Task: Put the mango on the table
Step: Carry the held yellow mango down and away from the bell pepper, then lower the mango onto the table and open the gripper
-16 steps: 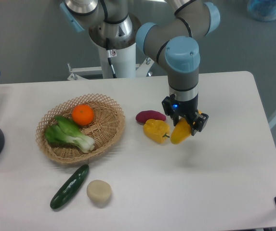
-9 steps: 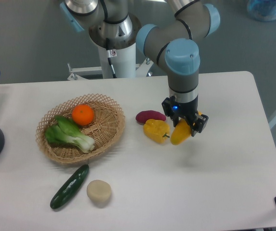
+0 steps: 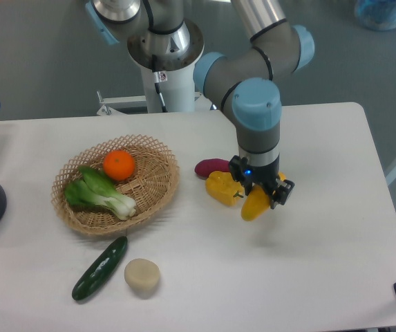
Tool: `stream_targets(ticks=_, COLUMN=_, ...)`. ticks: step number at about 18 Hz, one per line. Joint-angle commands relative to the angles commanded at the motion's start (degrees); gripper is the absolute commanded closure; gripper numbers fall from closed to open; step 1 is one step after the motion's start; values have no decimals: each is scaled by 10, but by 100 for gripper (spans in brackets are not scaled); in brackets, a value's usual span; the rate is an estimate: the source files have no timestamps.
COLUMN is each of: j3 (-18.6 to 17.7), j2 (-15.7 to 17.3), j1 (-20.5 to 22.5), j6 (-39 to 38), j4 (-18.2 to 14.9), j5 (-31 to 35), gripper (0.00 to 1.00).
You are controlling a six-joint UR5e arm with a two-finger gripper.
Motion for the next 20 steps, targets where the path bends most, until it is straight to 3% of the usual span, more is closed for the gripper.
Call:
stream_targets(ticks=4, j3=8, j2=-24, j1=-40, j6=-56, j4=13, j5=43, gripper=33)
stream_targets(ticks=9, j3=81, j2=-96, j1=-105, j6=-177, j4=13, j5=105, gripper=25)
stream_targets(ticks=10, j3=88, j2=-103, j1=-112, j6=-188, j4=13, j5=113, gripper=20)
stream_targets(ticks=11, j3=93, j2=-107, j1=-115, j6=-193, j4=13, j5=119, gripper=9)
stream_targets(ticks=12, j3=93, j2=-107, j1=-116, j6=-193, j4=13, j5=120, gripper=0)
stream_targets(ticks=17, j3=82, j2=-91, j1=-119, j6=-196, j4=13, j5=115, gripper=0)
stream_targets(ticks=20, j3=64, j2=-64, j1=-97, j6=-197, j4=13, j5=112, gripper=0)
